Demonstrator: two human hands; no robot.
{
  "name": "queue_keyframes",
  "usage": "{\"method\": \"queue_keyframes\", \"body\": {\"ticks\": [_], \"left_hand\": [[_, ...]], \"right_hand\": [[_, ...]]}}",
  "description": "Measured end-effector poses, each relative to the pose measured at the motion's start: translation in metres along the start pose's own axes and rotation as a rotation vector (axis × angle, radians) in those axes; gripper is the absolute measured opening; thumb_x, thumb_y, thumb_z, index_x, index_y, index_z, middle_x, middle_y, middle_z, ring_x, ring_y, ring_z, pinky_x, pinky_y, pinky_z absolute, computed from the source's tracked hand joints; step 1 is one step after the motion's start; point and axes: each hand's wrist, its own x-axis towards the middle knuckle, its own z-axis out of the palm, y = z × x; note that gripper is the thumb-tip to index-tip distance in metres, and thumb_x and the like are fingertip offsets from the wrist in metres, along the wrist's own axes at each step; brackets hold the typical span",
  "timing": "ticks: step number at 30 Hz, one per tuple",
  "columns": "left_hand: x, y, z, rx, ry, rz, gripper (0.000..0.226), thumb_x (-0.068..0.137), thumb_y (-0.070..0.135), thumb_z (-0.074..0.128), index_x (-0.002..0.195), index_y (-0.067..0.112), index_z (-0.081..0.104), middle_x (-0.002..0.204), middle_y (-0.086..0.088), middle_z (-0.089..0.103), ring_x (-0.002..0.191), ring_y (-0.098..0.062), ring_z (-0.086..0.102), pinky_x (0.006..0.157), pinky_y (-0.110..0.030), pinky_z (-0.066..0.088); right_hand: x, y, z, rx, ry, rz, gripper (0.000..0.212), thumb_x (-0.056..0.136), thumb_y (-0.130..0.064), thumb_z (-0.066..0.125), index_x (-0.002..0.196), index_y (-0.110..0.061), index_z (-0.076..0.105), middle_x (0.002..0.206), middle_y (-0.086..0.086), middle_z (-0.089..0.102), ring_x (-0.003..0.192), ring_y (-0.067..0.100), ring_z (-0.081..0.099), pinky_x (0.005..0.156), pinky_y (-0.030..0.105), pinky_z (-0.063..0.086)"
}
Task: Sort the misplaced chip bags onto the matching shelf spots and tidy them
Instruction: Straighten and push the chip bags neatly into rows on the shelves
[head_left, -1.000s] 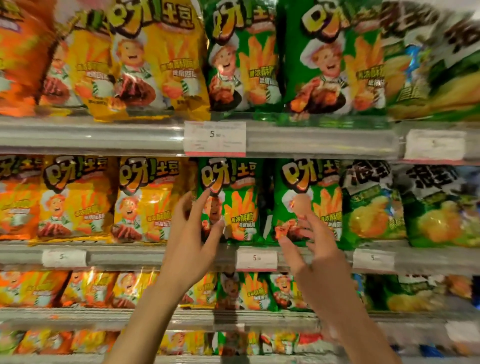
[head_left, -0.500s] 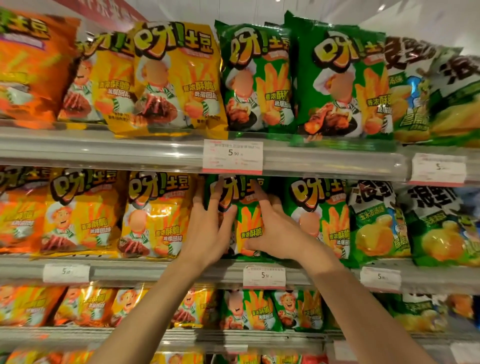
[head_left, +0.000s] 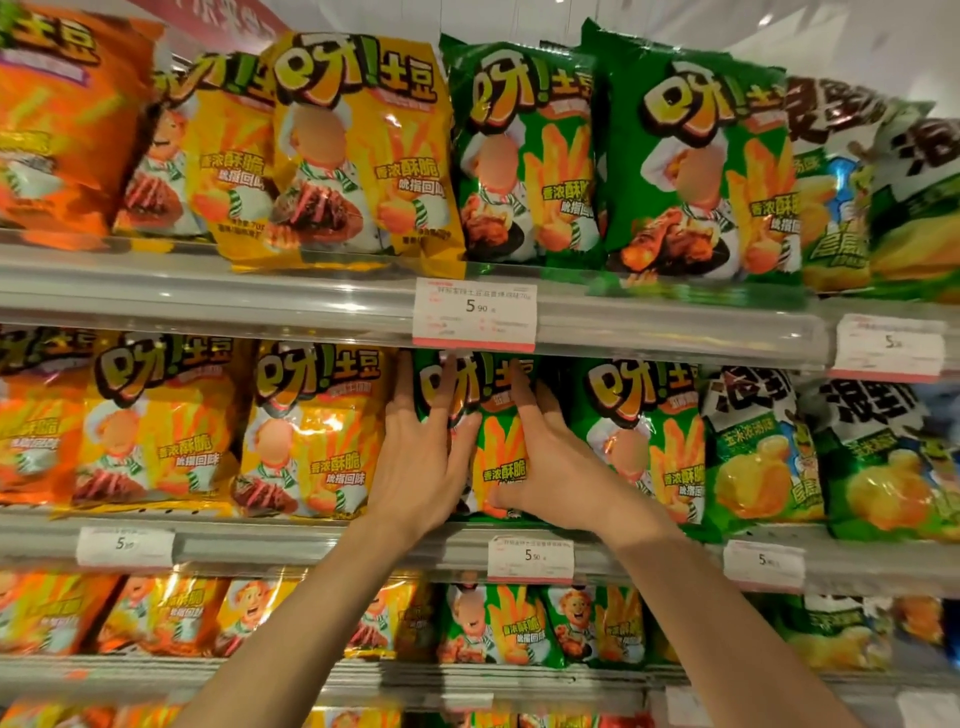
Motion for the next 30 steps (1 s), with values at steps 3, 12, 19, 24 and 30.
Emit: {"method": "queue_keyframes", "body": {"ticks": [3, 12, 19, 24, 30], "left_hand": [[-0.002, 0.000, -0.003, 0.062, 0.044, 0.044, 0.062, 0.104, 0.054, 0.030, 0.160, 0.038, 0.007, 0.167, -0.013, 0.000, 0.146, -0.031, 0.016, 0.117, -0.041, 0.026], [0.003, 0.016, 0.015, 0.440, 0.067, 0.312, 0.056, 0.103, 0.049, 0.037, 0.153, 0.022, 0.039, 0.165, -0.016, 0.021, 0.155, -0.032, 0.011, 0.121, -0.057, 0.017], [0.005, 0.015, 0.025, 0.523, 0.058, 0.316, 0.064, 0.104, 0.050, 0.034, 0.158, 0.019, 0.026, 0.167, -0.018, 0.010, 0.156, -0.034, 0.001, 0.121, -0.060, 0.016], [0.005, 0.014, 0.026, 0.540, 0.070, 0.311, 0.065, 0.103, 0.052, 0.033, 0.159, 0.019, 0.024, 0.167, -0.018, 0.009, 0.156, -0.034, 0.001, 0.121, -0.060, 0.016], [0.003, 0.013, 0.027, 0.551, 0.086, 0.310, 0.066, 0.104, 0.053, 0.033, 0.160, 0.020, 0.021, 0.168, -0.017, 0.006, 0.156, -0.034, 0.001, 0.121, -0.059, 0.015]], "right_hand": [[-0.016, 0.004, -0.005, -0.014, 0.086, -0.065, 0.114, 0.088, -0.041, 0.074, 0.156, -0.042, -0.018, 0.168, -0.008, -0.006, 0.153, 0.023, 0.020, 0.118, 0.045, 0.034], [-0.033, 0.064, -0.012, -0.450, 0.585, 0.093, 0.071, 0.101, -0.057, 0.030, 0.158, -0.016, 0.026, 0.163, 0.019, 0.026, 0.153, 0.037, 0.017, 0.124, 0.054, 0.013], [-0.021, 0.064, 0.004, -0.469, 0.607, 0.134, 0.076, 0.102, -0.060, 0.027, 0.161, -0.013, 0.017, 0.167, 0.021, 0.016, 0.155, 0.037, 0.011, 0.123, 0.060, 0.013], [-0.019, 0.063, 0.008, -0.471, 0.597, 0.152, 0.077, 0.102, -0.062, 0.024, 0.162, -0.014, 0.016, 0.167, 0.019, 0.017, 0.155, 0.036, 0.014, 0.121, 0.060, 0.017], [-0.019, 0.065, 0.010, -0.471, 0.613, 0.142, 0.077, 0.102, -0.062, 0.023, 0.162, -0.014, 0.017, 0.167, 0.019, 0.017, 0.155, 0.037, 0.015, 0.121, 0.059, 0.018]]}}
